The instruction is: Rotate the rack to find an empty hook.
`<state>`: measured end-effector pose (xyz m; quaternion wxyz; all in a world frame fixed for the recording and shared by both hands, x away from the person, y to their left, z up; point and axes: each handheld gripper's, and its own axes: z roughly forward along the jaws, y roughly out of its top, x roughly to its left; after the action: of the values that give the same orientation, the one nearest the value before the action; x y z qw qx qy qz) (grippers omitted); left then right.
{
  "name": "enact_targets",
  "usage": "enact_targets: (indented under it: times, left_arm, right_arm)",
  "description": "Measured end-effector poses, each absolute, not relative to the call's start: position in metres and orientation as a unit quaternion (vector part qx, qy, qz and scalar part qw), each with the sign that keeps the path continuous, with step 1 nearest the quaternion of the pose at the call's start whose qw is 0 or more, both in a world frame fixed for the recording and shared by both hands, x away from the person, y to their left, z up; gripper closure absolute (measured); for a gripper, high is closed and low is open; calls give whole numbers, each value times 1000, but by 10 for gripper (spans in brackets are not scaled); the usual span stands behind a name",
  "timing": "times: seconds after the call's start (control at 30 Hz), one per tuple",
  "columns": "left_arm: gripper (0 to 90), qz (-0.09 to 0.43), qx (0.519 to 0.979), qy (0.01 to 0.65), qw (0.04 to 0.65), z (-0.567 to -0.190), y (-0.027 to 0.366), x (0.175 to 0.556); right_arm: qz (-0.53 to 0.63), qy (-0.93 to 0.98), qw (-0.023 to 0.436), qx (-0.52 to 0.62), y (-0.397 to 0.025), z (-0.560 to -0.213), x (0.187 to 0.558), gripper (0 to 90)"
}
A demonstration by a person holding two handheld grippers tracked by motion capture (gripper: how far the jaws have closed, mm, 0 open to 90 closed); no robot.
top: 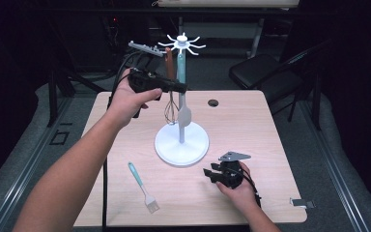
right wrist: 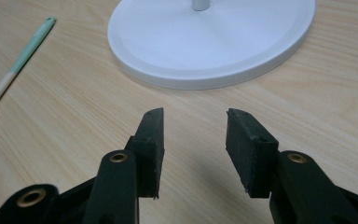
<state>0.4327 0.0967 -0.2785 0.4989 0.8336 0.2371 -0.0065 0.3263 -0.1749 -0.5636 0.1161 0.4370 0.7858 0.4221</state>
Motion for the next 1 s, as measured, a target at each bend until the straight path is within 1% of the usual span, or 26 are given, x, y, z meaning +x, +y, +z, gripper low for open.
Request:
enact_targets:
  times: [0.4,0.53,0.63,0.73,0.83,1.0]
  left_arm:
    - [843,-12,829,247,502,-285,97,441]
    - [829,0,828,255,499,-287,96,442]
    - [756,28,834,264,483,-289,95,440]
    - [648,41,834,268,480,-293,95,437]
    - [602,45,836,269,476,-298,96,433]
    - [573,47,841,271,465,-306,99,426]
  right_arm:
    - [420,788,120,433,-174,-563,325,570]
    - [423,787,118,434,-174,-562,325,571]
    - [420,788,121,433,-175,-562,325,571]
    - [422,787,122,433,-175,-562,325,570]
    - [419,789,122,432,-175,-562,326,570]
    - [421,788,125,431,-172,-563,325,570]
